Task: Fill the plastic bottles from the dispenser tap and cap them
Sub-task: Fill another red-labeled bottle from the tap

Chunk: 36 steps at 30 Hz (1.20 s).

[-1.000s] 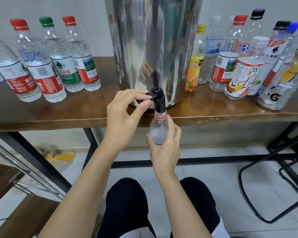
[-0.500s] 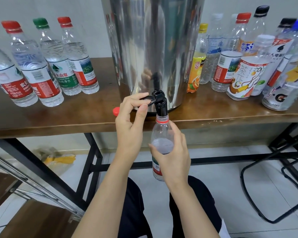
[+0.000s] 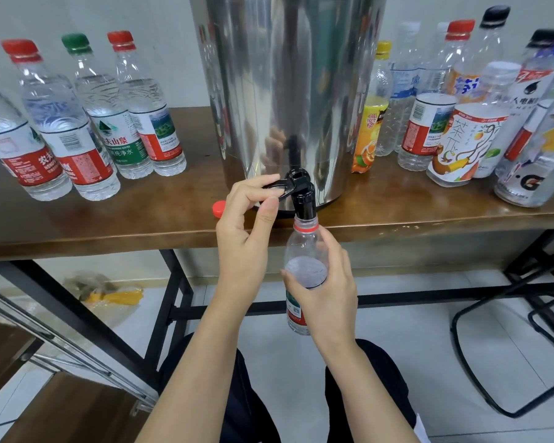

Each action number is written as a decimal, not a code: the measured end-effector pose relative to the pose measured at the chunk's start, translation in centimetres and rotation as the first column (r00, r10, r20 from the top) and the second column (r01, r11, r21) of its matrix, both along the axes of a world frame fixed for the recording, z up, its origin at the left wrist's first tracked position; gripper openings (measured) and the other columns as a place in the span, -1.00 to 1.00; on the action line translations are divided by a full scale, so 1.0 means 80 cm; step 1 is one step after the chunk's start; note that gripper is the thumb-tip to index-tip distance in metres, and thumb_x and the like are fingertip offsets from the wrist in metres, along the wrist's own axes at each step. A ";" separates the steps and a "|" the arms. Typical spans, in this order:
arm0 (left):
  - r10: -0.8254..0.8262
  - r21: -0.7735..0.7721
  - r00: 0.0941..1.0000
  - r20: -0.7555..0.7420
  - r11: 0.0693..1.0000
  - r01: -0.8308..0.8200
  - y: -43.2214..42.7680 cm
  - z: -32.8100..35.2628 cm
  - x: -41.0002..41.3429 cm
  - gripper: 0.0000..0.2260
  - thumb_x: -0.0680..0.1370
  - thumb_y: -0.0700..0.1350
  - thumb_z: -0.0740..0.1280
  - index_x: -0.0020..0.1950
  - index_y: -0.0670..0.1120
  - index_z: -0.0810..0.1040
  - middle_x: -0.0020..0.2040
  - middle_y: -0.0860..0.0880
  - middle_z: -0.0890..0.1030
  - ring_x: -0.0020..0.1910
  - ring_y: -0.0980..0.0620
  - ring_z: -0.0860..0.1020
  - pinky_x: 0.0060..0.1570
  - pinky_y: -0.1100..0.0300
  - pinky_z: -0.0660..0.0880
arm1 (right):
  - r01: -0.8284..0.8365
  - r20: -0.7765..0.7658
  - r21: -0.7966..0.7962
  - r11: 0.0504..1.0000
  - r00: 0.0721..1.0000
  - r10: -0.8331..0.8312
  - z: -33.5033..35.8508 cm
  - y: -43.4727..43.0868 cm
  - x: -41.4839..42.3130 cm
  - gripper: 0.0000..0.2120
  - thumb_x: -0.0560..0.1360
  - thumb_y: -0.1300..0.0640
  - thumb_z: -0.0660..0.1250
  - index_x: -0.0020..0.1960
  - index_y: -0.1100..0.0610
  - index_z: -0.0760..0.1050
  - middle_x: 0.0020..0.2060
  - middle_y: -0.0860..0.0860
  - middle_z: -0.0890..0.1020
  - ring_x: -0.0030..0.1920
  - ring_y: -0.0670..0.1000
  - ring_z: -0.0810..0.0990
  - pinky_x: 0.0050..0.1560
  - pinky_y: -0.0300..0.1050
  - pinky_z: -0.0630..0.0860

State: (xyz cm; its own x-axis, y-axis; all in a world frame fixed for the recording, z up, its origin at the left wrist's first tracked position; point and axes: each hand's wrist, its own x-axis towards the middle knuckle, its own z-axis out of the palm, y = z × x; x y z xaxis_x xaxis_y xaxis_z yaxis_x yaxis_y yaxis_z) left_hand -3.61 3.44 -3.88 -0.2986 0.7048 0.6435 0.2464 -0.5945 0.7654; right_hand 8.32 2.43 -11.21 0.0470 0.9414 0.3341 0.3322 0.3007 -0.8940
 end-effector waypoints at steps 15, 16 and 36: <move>-0.020 -0.015 1.000 -0.001 1.000 0.020 -0.001 0.003 -0.002 -0.84 0.63 -0.19 0.26 0.00 0.06 0.56 0.17 0.01 0.58 0.22 0.06 0.54 0.19 0.27 0.41 | -0.014 -0.008 0.014 1.000 1.000 0.014 -0.001 0.005 0.002 -0.22 0.37 0.07 0.56 0.44 -0.26 0.25 0.29 -0.28 0.42 0.19 -0.48 0.33 -0.02 -0.48 0.33; -0.019 -0.020 1.000 -0.004 1.000 0.018 -0.002 0.003 -0.002 -0.83 0.63 -0.20 0.26 0.00 0.06 0.56 0.17 0.01 0.58 0.22 0.06 0.54 0.19 0.28 0.41 | -0.014 -0.003 0.014 1.000 1.000 0.014 0.000 0.006 0.002 -0.22 0.37 0.07 0.56 0.45 -0.25 0.25 0.29 -0.28 0.42 0.18 -0.49 0.33 -0.01 -0.48 0.32; 0.064 0.013 0.997 -0.037 0.998 -0.063 -0.002 0.000 0.001 -0.84 0.64 -0.09 0.26 -0.02 0.16 0.57 0.20 0.20 0.58 0.30 -0.09 0.49 0.31 -0.20 0.39 | -0.043 0.031 0.006 0.999 0.999 0.042 0.006 0.003 0.012 -0.23 0.38 0.04 0.55 0.46 -0.23 0.26 0.27 -0.29 0.41 0.19 -0.38 0.32 -0.03 -0.48 0.30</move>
State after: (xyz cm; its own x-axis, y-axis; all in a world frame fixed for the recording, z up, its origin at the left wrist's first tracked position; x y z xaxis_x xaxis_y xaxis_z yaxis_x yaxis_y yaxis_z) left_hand -3.55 3.24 -3.89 -0.3183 0.6772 0.6634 0.3120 -0.5859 0.7479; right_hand 9.28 2.65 -10.72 -0.0034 0.9402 0.3406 0.3465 0.3206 -0.8816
